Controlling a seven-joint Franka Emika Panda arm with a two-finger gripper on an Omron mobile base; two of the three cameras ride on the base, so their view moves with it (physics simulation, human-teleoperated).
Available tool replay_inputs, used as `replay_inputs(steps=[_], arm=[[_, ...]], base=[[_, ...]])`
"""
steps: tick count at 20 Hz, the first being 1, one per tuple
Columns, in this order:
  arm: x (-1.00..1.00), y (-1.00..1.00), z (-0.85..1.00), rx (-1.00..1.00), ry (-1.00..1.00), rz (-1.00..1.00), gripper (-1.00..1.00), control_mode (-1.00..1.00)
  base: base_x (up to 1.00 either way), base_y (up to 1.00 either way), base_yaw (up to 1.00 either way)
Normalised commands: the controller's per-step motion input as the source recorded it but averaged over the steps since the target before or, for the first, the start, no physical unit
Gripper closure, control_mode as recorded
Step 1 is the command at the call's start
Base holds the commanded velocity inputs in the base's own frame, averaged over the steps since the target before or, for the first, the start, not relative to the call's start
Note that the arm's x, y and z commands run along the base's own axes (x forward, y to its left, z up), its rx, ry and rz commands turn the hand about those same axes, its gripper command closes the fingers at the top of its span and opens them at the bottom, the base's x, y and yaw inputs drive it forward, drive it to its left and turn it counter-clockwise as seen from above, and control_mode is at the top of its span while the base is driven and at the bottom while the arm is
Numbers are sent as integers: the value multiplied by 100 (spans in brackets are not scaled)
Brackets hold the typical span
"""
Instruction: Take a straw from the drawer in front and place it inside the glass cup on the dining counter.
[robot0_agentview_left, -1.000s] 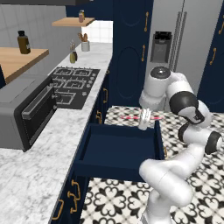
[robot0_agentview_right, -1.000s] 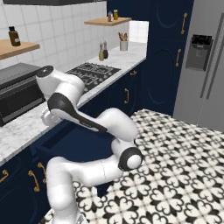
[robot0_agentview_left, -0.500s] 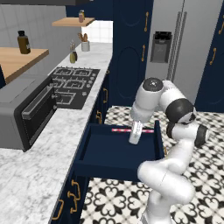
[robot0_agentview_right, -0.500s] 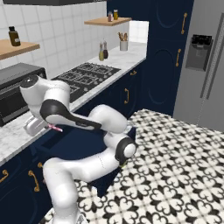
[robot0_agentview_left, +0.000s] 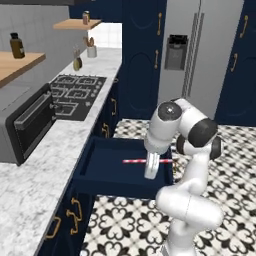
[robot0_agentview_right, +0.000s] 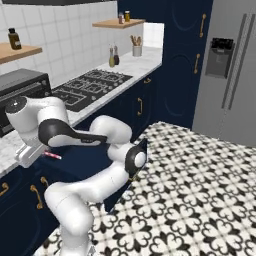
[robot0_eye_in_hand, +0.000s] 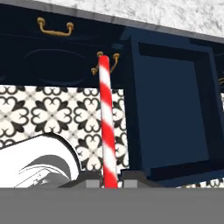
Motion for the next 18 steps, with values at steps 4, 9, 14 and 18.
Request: replay_inputs(steps=[4, 9, 14, 18], arm=[[0, 0, 0, 0, 0, 0, 100, 100], [0, 0, 0, 0, 0, 0, 100, 100], [0, 0, 0, 0, 0, 0, 100, 100], [0, 0, 0, 0, 0, 0, 100, 100]], base=[[-64, -71, -29], [-37, -60, -38], [-2, -39, -50], [0, -23, -61]])
